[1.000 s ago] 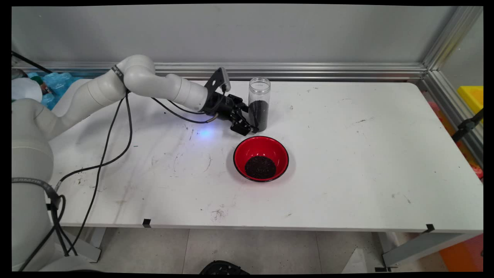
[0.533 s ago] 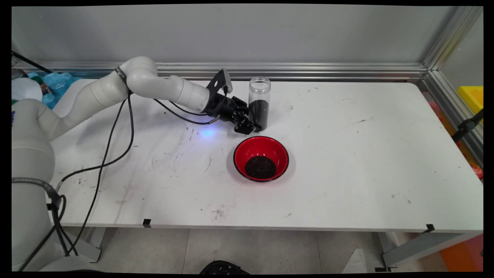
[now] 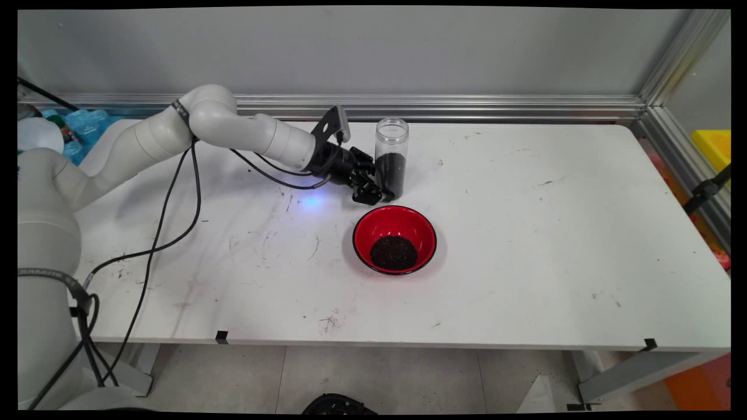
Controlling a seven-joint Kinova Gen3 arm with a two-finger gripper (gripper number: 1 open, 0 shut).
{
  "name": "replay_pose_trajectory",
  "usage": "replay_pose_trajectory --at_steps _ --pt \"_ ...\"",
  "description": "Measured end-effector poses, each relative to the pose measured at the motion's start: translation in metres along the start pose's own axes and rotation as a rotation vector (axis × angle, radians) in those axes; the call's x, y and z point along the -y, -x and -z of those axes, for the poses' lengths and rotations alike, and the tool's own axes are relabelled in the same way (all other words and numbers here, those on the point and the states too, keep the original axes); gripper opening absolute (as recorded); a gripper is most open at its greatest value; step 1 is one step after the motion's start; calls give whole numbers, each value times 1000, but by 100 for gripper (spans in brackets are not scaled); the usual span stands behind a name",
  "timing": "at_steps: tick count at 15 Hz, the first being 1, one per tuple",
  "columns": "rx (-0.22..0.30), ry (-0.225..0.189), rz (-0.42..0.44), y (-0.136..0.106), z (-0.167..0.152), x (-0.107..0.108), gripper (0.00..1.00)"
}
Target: Pour the black seasoning powder in the red bowl
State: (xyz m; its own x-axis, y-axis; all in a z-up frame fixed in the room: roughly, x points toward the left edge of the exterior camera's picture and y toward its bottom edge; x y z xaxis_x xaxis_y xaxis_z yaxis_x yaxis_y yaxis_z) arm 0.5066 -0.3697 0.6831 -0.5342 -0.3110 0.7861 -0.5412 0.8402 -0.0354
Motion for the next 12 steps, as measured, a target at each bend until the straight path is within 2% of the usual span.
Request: replay_pose_trajectory --at_steps 5,12 --pt "-14 8 -25 -22 19 -5 0" --pt "0 -16 -87 -47 59 -11 0"
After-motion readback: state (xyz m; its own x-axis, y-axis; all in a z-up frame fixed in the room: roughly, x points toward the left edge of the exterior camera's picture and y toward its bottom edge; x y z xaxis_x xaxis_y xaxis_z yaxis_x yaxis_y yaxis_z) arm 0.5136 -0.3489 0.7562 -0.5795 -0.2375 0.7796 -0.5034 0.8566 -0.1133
